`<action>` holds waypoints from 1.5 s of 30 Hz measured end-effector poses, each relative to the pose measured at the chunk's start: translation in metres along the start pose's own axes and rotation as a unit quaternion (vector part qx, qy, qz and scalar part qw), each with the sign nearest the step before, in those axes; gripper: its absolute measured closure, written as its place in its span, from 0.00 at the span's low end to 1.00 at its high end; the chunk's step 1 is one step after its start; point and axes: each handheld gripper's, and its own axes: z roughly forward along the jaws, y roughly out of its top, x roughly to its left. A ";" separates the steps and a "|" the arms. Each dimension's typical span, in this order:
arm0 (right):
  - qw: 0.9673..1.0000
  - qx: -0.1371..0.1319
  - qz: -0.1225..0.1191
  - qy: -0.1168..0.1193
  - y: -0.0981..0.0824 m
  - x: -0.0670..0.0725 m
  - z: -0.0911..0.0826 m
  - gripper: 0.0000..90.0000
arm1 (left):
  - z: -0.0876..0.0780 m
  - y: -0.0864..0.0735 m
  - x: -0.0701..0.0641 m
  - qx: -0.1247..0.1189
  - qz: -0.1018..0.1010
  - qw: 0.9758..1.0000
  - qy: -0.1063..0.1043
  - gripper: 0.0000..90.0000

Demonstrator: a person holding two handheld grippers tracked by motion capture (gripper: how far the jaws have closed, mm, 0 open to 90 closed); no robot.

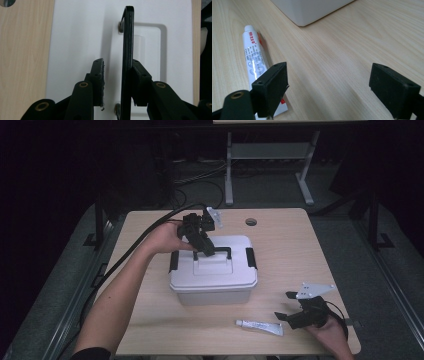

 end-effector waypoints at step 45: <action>1.000 0.004 -0.009 0.003 0.001 0.002 0.003 0.17 | -0.003 0.019 0.000 0.023 0.013 0.999 -0.032 0.93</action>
